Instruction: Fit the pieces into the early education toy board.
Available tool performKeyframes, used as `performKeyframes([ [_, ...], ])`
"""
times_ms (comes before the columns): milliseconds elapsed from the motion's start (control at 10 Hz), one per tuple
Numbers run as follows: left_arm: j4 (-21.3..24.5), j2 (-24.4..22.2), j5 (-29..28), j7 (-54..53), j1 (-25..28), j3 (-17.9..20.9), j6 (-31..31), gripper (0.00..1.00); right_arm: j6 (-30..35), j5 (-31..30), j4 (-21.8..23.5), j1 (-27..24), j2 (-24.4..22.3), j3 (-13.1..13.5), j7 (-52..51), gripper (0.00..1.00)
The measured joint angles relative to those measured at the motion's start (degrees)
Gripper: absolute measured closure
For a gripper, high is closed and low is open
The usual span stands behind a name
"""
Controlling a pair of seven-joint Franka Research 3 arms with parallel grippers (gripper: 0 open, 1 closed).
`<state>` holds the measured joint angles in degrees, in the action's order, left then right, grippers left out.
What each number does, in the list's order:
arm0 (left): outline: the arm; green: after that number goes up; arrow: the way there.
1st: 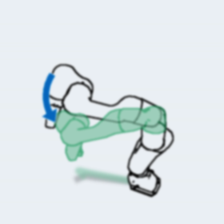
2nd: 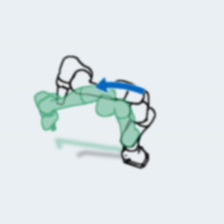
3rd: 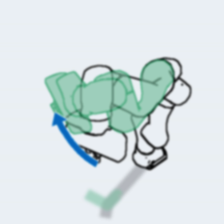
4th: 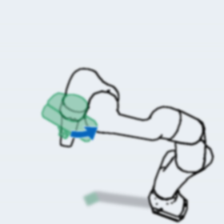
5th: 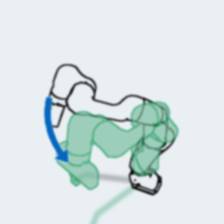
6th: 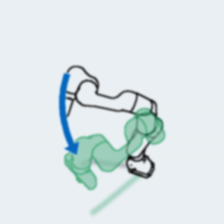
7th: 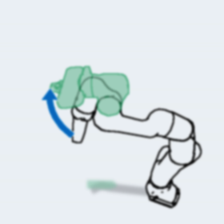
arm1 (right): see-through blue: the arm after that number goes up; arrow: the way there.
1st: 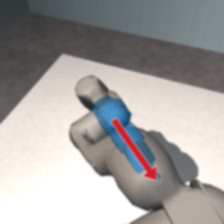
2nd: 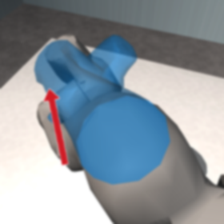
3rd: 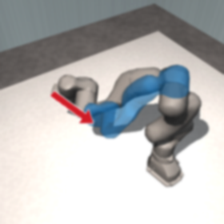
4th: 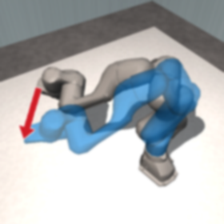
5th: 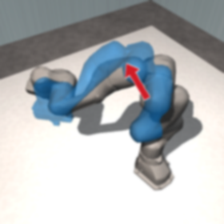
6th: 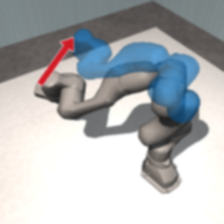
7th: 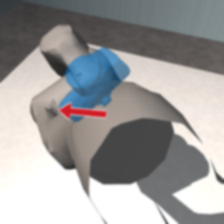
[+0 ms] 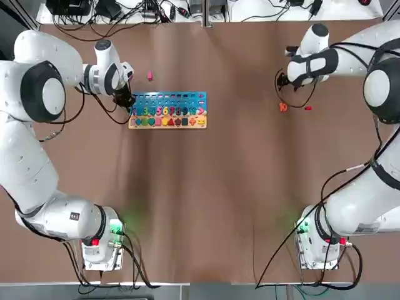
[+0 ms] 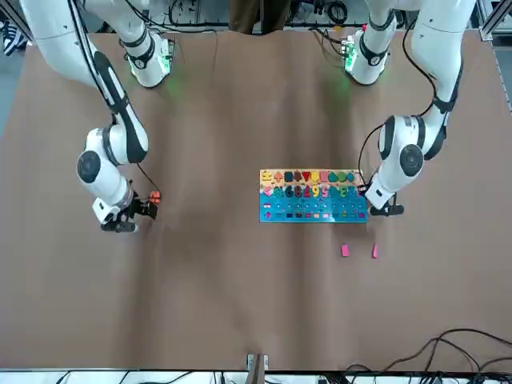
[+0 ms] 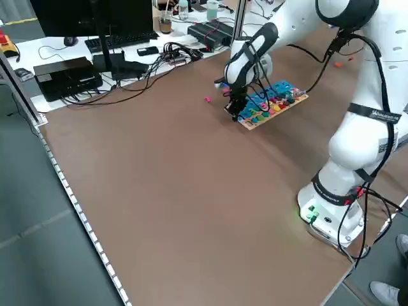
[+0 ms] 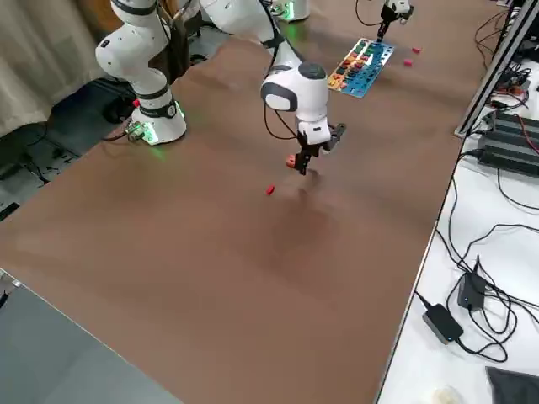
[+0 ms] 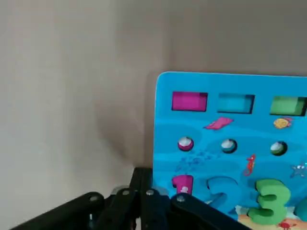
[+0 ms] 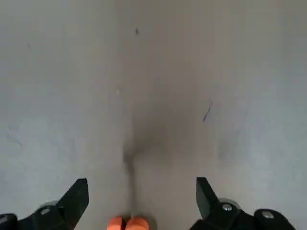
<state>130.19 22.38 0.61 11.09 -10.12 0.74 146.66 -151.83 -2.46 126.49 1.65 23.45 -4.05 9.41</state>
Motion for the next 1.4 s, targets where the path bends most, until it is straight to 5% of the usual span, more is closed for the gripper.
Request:
performKeyframes([
  [600, -5.15, 3.09, 0.0, 11.75, -9.49, -0.38, -0.1, 0.98, -0.14, -0.01, 4.47, 0.07, -2.25, -0.07, -0.32, 0.07],
  [1400, -9.92, 5.89, -0.49, 26.29, -21.59, 0.4, -2.24, 0.99, 0.91, -0.01, 5.34, 1.59, -2.29, -0.16, -0.29, 0.32],
])
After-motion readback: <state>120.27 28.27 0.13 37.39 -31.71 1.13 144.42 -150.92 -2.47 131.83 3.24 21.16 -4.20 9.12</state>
